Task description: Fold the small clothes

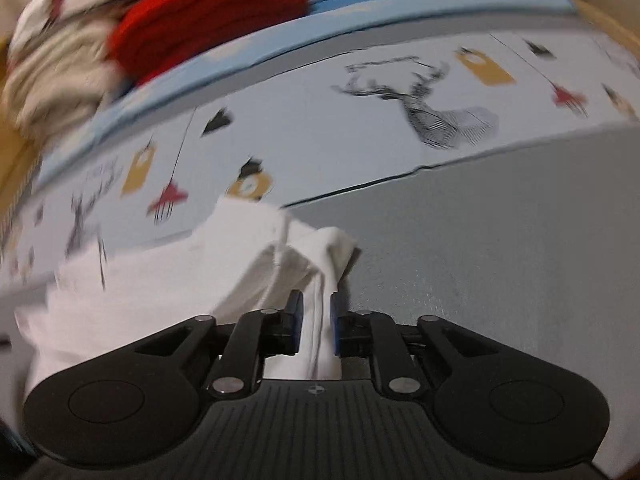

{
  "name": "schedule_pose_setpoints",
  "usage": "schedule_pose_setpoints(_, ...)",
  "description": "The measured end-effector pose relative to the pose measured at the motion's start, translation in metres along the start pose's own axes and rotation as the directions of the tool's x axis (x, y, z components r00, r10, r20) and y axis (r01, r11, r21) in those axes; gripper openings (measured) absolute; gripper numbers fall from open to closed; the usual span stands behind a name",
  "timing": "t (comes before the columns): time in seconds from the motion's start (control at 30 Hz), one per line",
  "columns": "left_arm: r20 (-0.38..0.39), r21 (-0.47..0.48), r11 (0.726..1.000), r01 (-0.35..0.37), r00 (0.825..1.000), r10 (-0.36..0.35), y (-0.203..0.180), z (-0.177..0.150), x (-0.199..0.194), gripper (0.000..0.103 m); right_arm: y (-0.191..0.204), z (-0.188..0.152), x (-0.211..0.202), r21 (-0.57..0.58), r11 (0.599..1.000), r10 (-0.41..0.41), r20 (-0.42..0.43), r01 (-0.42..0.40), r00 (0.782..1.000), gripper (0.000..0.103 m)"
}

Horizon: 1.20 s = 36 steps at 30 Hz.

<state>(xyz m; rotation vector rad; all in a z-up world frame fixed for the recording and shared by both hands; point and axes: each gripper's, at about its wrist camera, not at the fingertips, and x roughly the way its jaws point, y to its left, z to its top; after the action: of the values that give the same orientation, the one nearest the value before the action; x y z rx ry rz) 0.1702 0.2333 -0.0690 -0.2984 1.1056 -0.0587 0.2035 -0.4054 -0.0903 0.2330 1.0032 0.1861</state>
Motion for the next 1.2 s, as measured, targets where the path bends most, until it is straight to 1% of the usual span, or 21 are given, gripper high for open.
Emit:
schedule_pose_setpoints(0.07,-0.038,0.011,1.0,-0.02,0.999,0.02,0.0,-0.003,0.014,0.033,0.003,-0.008,0.007,-0.045,0.998,-0.033,0.007,0.033,0.999,0.019)
schedule_pose_setpoints(0.1,-0.051,0.008,0.999,-0.032,0.998,0.032,-0.001,-0.004,0.018,0.033,0.002,-0.01,0.013,-0.047,0.998,-0.042,-0.014,0.041,0.999,0.019)
schedule_pose_setpoints(0.13,-0.037,0.006,0.999,-0.033,0.999,0.033,-0.002,-0.003,0.019,0.033,0.002,-0.009,0.018,-0.056,0.997,-0.058,-0.045,0.056,0.997,0.019)
schedule_pose_setpoints(0.17,-0.021,0.002,1.0,-0.023,1.0,0.023,-0.003,-0.002,0.02,0.034,0.005,-0.009,0.02,-0.077,0.995,-0.073,-0.043,0.07,0.996,0.019)
schedule_pose_setpoints(0.2,-0.014,-0.006,1.0,-0.012,1.0,0.012,-0.004,0.001,0.022,0.037,0.008,-0.008,0.019,-0.095,0.993,-0.075,-0.021,0.073,0.997,0.021)
schedule_pose_setpoints(0.23,-0.014,-0.011,1.0,-0.008,1.0,0.008,-0.006,0.003,0.024,0.037,0.01,-0.007,0.02,-0.114,0.99,-0.082,-0.012,0.08,0.997,0.022)
schedule_pose_setpoints(0.37,-0.028,0.032,0.999,-0.037,0.999,0.038,-0.021,0.01,0.04,0.037,0.017,-0.001,0.033,-0.147,0.984,-0.106,-0.015,0.103,0.994,0.022)
schedule_pose_setpoints(0.43,-0.012,0.047,0.998,-0.049,0.999,0.049,-0.026,0.017,0.047,0.037,0.022,0.004,0.036,-0.157,0.983,-0.1,0.004,0.099,0.995,0.022)
schedule_pose_setpoints(0.63,0.059,0.006,1.0,-0.003,0.998,0.002,-0.032,0.038,0.056,0.037,0.032,0.021,0.046,-0.134,0.99,-0.047,0.052,0.054,0.998,0.022)
schedule_pose_setpoints(0.7,0.065,0.008,1.0,0.001,0.998,-0.001,-0.035,0.042,0.06,0.037,0.036,0.025,0.05,-0.136,0.99,-0.035,0.049,0.041,0.998,0.022)
schedule_pose_setpoints(0.9,0.049,0.036,0.999,-0.007,0.999,0.006,-0.037,0.049,0.071,0.037,0.042,0.031,0.063,-0.16,0.987,-0.022,0.024,0.025,0.999,0.021)
schedule_pose_setpoints(0.97,0.057,0.037,0.999,-0.005,0.998,0.003,-0.034,0.05,0.07,0.032,0.04,0.033,0.063,-0.149,0.989,-0.008,0.024,0.011,1.0,0.013)
schedule_pose_setpoints(1.0,0.059,0.035,0.999,0.003,0.998,-0.005,-0.033,0.051,0.07,0.019,0.038,0.034,0.064,-0.138,0.99,0.003,0.023,0.0,1.0,0.009)
schedule_pose_setpoints(1.03,0.06,0.034,0.999,0.013,0.998,-0.015,-0.031,0.051,0.069,0.004,0.037,0.035,0.064,-0.133,0.991,0.012,0.026,-0.009,1.0,0.008)
schedule_pose_setpoints(1.07,0.068,0.037,0.999,0.016,0.998,-0.018,-0.03,0.052,0.066,0.003,0.037,0.037,0.062,-0.134,0.991,0.017,0.04,-0.012,0.999,0.006)
schedule_pose_setpoints(1.1,0.093,0.044,0.999,0.014,0.996,-0.018,-0.029,0.053,0.061,0.002,0.036,0.038,0.059,-0.124,0.992,0.018,0.067,-0.01,0.998,0.006)
schedule_pose_setpoints(1.13,0.139,0.036,0.999,0.009,0.99,-0.014,-0.027,0.056,0.053,0.002,0.033,0.042,0.053,-0.089,0.996,0.022,0.109,-0.012,0.994,0.005)
schedule_pose_setpoints(1.2,0.213,-0.035,0.999,0.018,0.977,-0.01,-0.015,0.06,0.04,0.002,0.019,0.049,0.041,0.041,0.998,0.037,0.195,-0.046,0.98,0.005)
